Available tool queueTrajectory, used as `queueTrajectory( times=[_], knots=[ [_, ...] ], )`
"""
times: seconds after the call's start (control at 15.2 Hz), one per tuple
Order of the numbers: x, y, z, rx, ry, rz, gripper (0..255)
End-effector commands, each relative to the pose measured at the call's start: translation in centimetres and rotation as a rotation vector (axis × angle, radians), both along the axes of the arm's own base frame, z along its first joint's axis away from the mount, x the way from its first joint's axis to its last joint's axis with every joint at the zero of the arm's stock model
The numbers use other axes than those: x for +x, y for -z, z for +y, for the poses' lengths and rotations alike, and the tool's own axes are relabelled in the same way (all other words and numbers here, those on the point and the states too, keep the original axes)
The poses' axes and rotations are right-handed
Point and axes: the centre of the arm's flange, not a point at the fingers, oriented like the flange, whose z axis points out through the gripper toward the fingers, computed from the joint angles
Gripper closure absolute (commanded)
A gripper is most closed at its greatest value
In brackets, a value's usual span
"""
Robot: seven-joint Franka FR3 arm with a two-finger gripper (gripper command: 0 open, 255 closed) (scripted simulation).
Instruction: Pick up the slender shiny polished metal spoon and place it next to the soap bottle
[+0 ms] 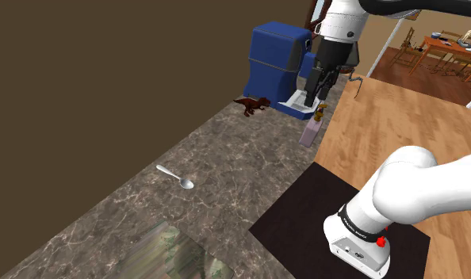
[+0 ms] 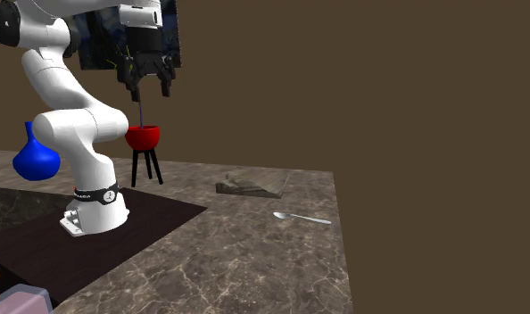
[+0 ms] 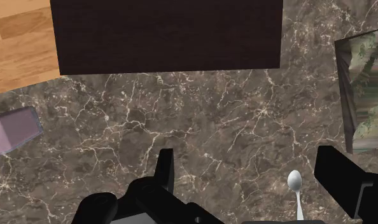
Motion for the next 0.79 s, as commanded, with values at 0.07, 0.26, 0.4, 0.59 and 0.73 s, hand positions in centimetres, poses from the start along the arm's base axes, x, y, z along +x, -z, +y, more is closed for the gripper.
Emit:
queueTrajectory(
  times=[0.07, 0.26, 0.4, 0.59, 0.73],
  knots=[
    [0.9, 0.8, 0.6, 0.001, -0.005, 0.001, 0],
    [3.5, 3.3, 2.3, 0.002, -0.022, 0.004, 0],
    [5.2, 4.9, 3.5, 0.004, -0.033, 0.005, 0],
    [7.8, 7.4, 5.4, 0.005, -0.049, 0.008, 0],
    [9.5, 9.1, 6.6, 0.007, -0.060, 0.010, 0]
  ],
)
